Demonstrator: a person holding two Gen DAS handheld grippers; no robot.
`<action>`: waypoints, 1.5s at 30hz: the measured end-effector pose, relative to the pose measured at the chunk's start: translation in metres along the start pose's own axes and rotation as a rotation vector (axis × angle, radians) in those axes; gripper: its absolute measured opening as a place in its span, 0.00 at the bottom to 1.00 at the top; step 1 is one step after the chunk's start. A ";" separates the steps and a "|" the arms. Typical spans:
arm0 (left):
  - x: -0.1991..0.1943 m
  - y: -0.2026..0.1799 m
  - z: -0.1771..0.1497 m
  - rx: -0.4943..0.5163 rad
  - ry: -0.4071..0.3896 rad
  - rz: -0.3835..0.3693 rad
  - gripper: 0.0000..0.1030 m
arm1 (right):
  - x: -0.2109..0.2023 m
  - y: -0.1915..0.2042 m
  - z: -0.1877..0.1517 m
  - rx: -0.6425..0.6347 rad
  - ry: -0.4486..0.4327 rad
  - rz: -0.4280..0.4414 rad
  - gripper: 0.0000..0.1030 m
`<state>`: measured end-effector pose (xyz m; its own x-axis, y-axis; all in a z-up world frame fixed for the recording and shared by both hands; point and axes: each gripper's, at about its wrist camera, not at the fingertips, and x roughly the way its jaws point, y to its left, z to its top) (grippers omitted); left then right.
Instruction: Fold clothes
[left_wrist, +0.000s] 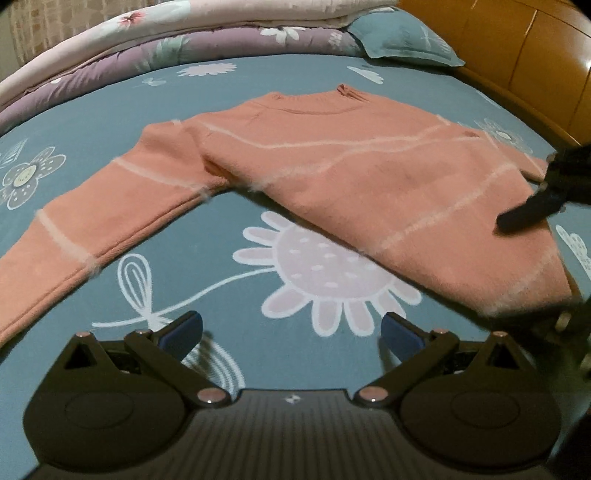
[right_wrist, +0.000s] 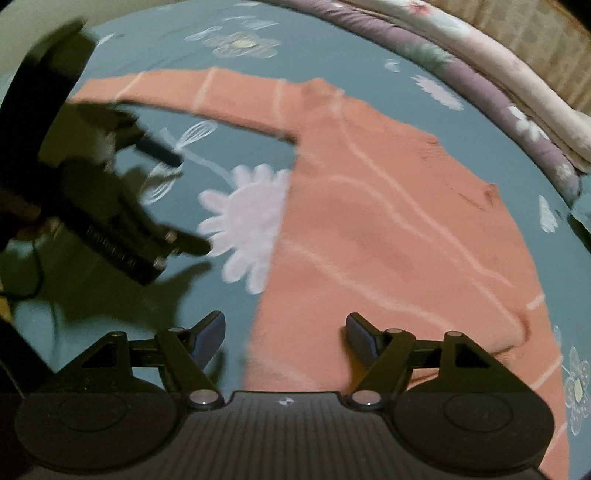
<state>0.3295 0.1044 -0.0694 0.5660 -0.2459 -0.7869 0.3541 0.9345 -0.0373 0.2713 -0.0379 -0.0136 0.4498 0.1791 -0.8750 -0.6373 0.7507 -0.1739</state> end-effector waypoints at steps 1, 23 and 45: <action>-0.002 -0.002 -0.002 0.009 0.002 -0.010 0.99 | 0.006 0.005 -0.001 -0.012 0.014 -0.010 0.79; -0.012 -0.015 0.018 0.066 0.020 -0.022 0.99 | -0.009 -0.084 0.012 -0.060 -0.047 -0.370 0.78; -0.058 -0.063 0.002 -0.206 0.031 0.217 0.99 | 0.057 -0.288 0.046 0.451 -0.201 -0.014 0.78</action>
<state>0.2758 0.0588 -0.0198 0.5880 -0.0296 -0.8083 0.0669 0.9977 0.0121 0.5094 -0.2151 0.0076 0.5967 0.2532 -0.7615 -0.3157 0.9465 0.0673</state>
